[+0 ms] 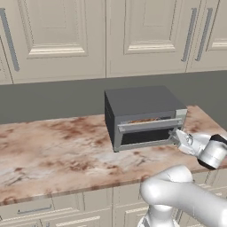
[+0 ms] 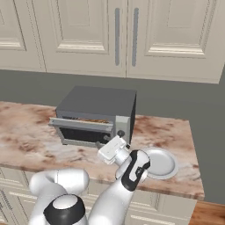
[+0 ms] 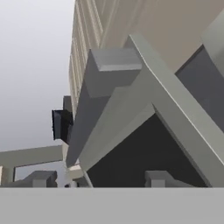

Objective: Pull the toaster oven rack outwards. Pick up the baguette from the plate and place it on the toaster oven rack. Close the toaster oven door fully and set the temperature to the lowest setting.

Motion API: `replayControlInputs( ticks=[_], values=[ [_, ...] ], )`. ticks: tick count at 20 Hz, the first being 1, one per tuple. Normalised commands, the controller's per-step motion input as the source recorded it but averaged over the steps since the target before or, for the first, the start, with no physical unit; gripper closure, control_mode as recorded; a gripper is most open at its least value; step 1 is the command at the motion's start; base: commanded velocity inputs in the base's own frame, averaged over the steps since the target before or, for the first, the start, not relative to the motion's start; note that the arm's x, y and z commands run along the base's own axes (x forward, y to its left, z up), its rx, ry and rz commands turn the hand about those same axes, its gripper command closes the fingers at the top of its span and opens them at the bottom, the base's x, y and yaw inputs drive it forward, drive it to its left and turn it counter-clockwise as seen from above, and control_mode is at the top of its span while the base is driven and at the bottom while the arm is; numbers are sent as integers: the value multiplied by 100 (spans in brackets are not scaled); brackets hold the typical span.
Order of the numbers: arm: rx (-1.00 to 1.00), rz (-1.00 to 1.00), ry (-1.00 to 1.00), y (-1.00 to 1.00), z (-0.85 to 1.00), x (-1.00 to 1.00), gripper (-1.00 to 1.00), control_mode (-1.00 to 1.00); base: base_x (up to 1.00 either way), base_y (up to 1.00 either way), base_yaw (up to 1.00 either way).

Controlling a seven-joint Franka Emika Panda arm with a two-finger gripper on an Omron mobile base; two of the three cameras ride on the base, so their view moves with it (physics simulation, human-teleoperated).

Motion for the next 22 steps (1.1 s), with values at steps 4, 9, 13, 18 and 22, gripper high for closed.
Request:
replayControlInputs(
  ticks=[4, 9, 13, 18, 22],
  values=[
    [0, -61, 9, 70, 63, 0, -100, -100, 0, 0, 0],
    [0, -61, 10, 68, 81, 0, -100, -100, 0, 0, 0],
    [0, -60, 14, 53, 100, 0, -100, -100, 0, 0, 0],
    [-4, -62, 20, 49, 100, 0, -100, -100, 0, 0, 0],
    [-9, -65, 25, 46, 95, 4, -100, -100, 0, 0, 0]
  ],
)
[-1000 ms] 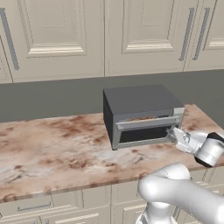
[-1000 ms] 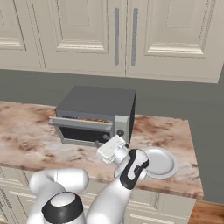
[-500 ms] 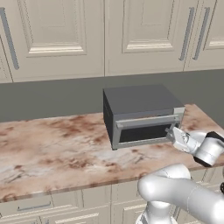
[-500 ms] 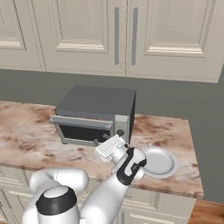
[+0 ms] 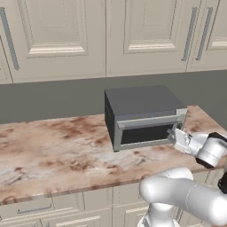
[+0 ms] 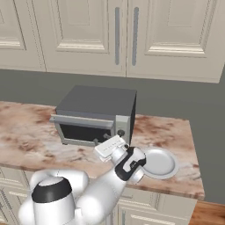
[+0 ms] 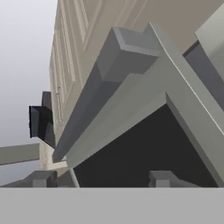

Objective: Pull the toaster oven rack outwards. Pick up the baguette from the plate and place it on the toaster oven rack. Close the toaster oven door fully and set the temperature to the lowest setting.

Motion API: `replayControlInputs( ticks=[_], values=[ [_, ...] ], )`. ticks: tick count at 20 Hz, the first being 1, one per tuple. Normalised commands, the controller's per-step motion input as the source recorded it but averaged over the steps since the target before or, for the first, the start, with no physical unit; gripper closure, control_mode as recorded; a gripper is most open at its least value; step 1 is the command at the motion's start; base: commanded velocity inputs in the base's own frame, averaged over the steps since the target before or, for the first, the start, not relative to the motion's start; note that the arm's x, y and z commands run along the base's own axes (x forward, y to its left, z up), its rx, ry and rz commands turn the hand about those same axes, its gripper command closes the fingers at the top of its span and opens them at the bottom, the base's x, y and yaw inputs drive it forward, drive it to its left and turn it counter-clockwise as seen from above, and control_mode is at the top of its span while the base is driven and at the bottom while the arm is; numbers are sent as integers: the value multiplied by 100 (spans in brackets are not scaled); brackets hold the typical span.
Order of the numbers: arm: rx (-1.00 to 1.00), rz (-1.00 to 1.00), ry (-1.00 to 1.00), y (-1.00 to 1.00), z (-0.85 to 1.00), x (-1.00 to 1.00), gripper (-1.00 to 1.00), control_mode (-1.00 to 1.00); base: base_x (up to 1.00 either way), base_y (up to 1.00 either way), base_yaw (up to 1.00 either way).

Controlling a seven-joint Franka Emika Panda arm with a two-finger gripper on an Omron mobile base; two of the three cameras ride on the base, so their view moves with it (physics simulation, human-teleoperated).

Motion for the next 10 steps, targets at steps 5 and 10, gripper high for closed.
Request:
replayControlInputs(
  ticks=[5, 10],
  values=[
    [-1, -70, 25, 40, 78, 0, -100, -100, 0, 0, 0],
    [-2, -71, 23, 38, 79, 0, -100, -100, 0, 0, 0]
  ],
)
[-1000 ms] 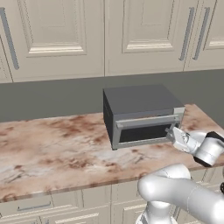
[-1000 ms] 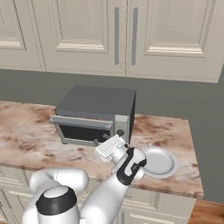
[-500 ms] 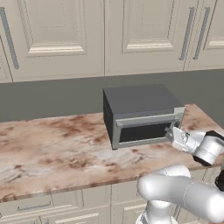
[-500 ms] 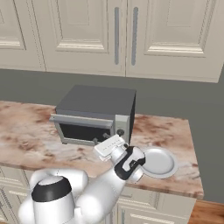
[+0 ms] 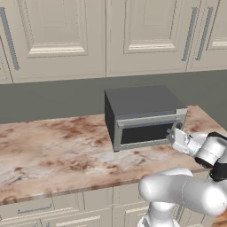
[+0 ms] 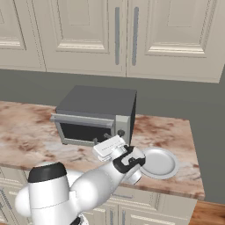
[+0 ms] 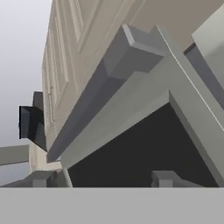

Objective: Pull the toaster oven rack outwards. Pick up the baguette from the plate and place it on the toaster oven rack. Close the toaster oven door fully and set the temperature to the lowest setting.

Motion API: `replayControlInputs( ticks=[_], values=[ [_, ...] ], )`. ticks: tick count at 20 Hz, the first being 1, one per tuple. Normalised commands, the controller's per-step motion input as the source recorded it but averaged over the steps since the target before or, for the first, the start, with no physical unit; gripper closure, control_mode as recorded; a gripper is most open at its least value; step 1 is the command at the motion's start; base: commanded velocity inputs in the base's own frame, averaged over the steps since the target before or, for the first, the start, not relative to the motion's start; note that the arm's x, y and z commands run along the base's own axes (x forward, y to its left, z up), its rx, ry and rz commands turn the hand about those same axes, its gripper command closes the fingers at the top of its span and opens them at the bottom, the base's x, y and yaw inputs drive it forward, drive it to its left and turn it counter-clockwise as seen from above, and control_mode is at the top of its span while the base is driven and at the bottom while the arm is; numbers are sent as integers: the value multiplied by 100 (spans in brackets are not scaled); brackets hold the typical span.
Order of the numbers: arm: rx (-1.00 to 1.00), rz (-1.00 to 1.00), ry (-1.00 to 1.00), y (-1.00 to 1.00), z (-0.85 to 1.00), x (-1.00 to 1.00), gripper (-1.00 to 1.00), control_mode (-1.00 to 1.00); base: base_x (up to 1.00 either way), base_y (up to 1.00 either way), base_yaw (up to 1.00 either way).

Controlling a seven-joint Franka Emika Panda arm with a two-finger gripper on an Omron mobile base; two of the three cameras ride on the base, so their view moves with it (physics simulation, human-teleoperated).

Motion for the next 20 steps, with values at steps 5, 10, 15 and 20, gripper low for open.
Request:
replayControlInputs(
  ticks=[5, 10, 15, 20],
  values=[
    [-13, -67, 6, 63, 95, 8, -100, -100, 0, 0, 0],
    [-15, -48, 1, 82, 100, 2, -100, -100, 0, 0, 0],
    [-18, -43, 5, 78, 100, 10, -100, -100, 0, 0, 0],
    [-16, -44, 10, 50, 100, 25, -100, -100, 0, 0, 0]
  ],
)
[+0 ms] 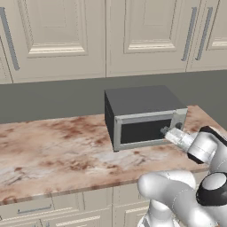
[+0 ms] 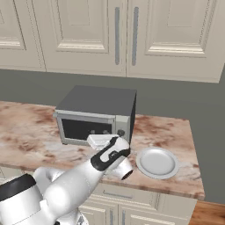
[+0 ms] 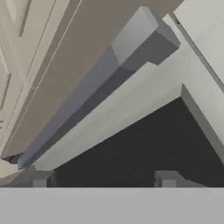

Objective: Pull the toaster oven rack outwards. Pick up the baguette from the plate and place it on the toaster oven rack. Close the toaster oven door fully and set the temperature to the lowest setting.

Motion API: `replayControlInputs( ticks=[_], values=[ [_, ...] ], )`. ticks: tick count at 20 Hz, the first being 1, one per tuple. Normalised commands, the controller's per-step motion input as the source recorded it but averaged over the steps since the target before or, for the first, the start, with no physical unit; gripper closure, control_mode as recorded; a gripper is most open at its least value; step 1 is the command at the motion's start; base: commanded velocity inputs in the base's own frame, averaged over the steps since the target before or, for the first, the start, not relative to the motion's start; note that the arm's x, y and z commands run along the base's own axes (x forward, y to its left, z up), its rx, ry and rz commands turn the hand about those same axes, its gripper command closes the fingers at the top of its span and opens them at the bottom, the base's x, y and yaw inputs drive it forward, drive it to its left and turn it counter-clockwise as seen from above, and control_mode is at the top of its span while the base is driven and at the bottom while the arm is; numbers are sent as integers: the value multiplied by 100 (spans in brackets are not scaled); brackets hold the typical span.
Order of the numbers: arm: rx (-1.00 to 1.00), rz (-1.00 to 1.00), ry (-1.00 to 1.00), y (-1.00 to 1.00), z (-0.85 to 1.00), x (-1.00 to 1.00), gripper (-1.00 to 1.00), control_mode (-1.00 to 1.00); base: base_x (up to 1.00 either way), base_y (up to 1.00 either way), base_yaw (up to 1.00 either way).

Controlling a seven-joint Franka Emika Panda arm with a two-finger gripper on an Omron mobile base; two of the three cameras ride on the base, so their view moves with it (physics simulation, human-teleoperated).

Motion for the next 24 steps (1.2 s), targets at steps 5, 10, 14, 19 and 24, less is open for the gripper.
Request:
replayControlInputs(
  ticks=[5, 10, 14, 19, 24],
  values=[
    [-19, -47, 8, 50, 100, 43, -100, -100, 0, 0, 0],
    [-12, -47, 5, 36, 100, 10, -100, -100, 0, 0, 0],
    [-1, -36, 20, -6, 74, -17, -100, -100, 0, 0, 0],
    [0, -27, 21, -56, 89, -47, -100, -100, 0, 0, 0],
    [0, -23, 29, -64, 75, -59, -100, -100, 0, 0, 0]
  ],
)
